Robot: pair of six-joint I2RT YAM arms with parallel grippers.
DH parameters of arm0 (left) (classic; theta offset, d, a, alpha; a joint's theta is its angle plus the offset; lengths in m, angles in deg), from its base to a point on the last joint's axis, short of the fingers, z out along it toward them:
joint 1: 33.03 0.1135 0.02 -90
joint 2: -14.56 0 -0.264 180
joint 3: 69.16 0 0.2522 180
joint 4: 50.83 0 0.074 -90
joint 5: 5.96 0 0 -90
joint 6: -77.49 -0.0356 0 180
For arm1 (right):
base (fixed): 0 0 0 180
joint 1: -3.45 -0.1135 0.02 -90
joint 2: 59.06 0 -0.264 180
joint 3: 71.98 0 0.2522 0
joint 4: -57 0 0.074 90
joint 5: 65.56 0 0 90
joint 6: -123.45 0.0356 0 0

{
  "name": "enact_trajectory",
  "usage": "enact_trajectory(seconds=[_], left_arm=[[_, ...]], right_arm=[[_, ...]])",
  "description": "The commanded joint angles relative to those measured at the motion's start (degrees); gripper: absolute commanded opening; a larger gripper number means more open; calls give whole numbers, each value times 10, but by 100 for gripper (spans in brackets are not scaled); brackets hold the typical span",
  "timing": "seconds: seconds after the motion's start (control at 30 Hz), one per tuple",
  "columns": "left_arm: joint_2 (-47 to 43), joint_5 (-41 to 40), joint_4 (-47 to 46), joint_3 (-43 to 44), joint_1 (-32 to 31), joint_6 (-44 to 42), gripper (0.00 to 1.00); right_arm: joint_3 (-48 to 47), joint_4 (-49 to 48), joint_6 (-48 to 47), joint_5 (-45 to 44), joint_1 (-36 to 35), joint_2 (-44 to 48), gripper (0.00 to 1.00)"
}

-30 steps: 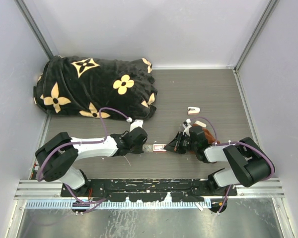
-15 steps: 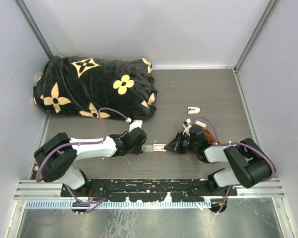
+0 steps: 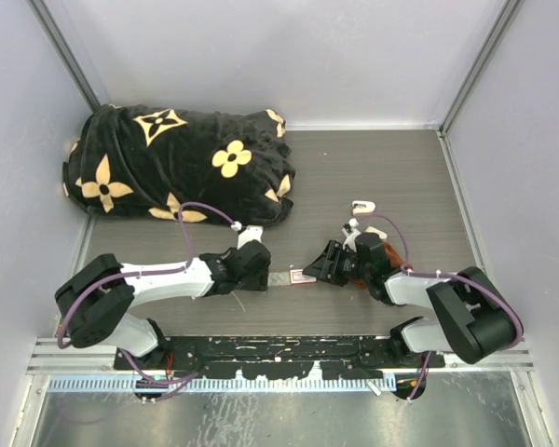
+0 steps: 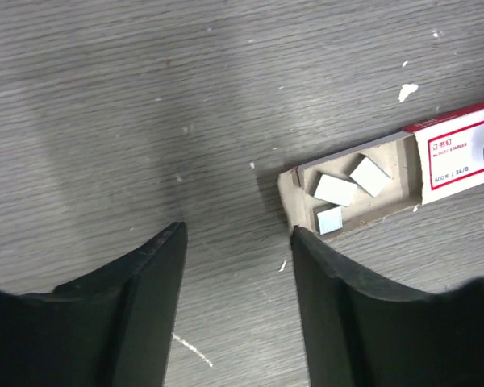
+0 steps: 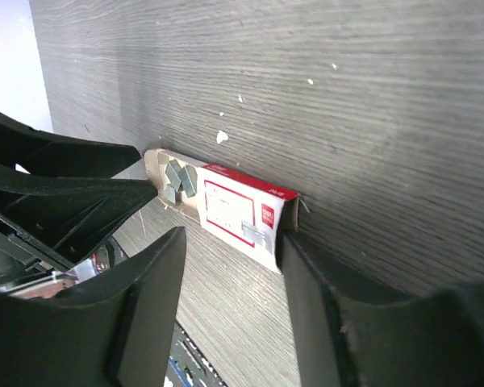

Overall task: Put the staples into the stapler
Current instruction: Open the staple box at the center of the board.

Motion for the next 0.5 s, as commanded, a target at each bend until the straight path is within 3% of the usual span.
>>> enact_trajectory(seconds=[0.0,0.1,0.2,0.33,0.47], left_arm=[[-49,-39,36,-4,4,-10,60],[-97,-37,57,7,5,-24,80],[-158,-36,81,25,8,-45,94],[-217,9,126,73,43,-86,99],[-261,175,161,137,164,-127,98]], right_arm=[[-37,91,-54,-40,-1,47,62],[-73,173,-98,-63,0,91,73],[-114,257,-148,-97,0,128,82],[-183,367,-218,-161,0,161,85],[-277,457,-280,-212,-1,165,85]])
